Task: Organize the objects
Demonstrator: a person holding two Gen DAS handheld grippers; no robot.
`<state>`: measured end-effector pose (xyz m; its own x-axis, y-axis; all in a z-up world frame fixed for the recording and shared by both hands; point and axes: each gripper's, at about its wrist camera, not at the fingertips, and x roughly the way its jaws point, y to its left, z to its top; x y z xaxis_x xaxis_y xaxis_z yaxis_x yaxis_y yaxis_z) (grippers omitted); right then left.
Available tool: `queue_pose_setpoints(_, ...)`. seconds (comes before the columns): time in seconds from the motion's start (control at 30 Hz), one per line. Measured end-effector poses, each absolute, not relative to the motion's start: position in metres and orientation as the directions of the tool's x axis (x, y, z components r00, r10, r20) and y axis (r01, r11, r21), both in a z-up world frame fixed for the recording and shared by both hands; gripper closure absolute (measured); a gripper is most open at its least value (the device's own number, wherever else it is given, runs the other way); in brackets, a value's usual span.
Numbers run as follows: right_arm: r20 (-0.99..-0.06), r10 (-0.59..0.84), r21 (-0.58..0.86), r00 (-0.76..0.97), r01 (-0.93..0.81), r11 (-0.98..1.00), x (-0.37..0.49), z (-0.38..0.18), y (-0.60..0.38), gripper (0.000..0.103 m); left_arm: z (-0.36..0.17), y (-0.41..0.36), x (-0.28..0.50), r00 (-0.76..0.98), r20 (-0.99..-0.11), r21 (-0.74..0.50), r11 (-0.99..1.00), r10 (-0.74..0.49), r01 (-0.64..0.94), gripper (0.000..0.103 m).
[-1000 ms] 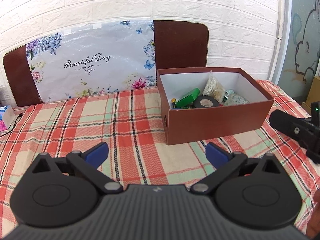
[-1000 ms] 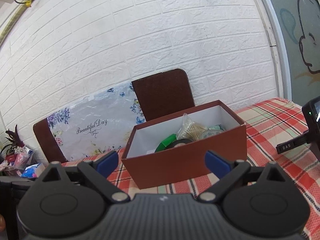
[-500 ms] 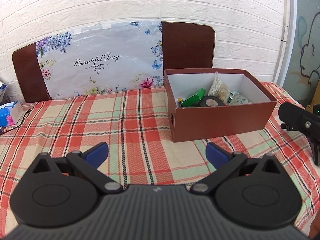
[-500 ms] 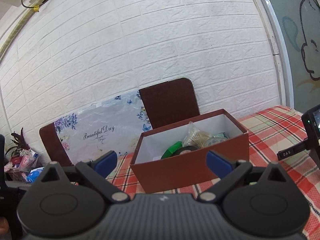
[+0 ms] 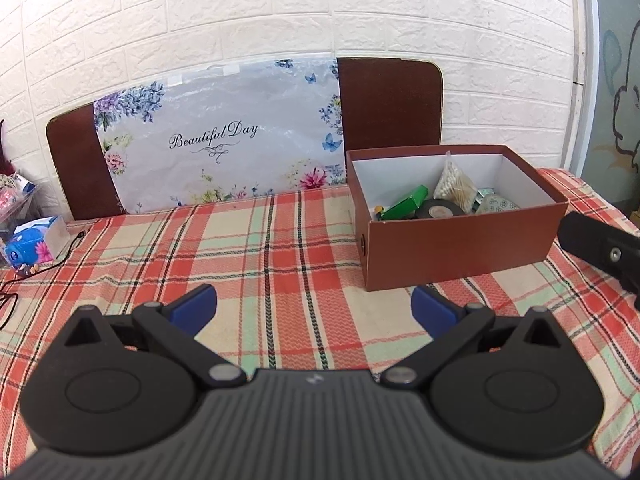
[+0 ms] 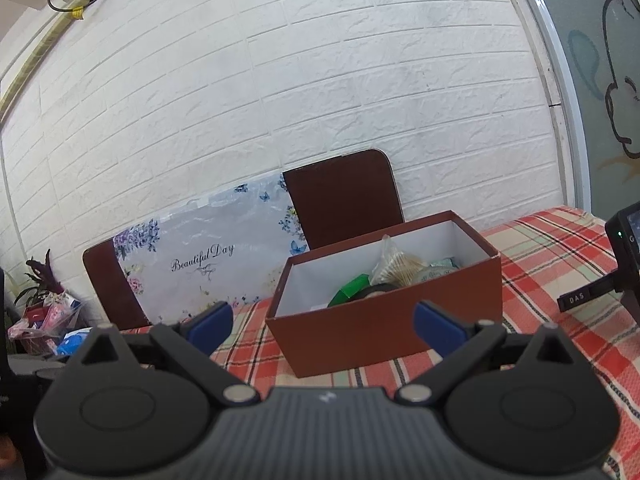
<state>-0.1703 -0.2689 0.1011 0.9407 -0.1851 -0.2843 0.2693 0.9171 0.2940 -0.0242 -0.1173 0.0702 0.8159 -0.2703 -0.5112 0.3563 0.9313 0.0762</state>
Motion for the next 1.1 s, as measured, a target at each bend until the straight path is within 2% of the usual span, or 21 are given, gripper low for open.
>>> queue_pose_setpoints(1.1,-0.401,-0.175,0.329,0.899,0.32,0.888,-0.157,0.062,-0.285,0.0,0.036,-0.126,-0.008,0.743,-0.643,0.116,0.934,-0.189,0.338,0.0)
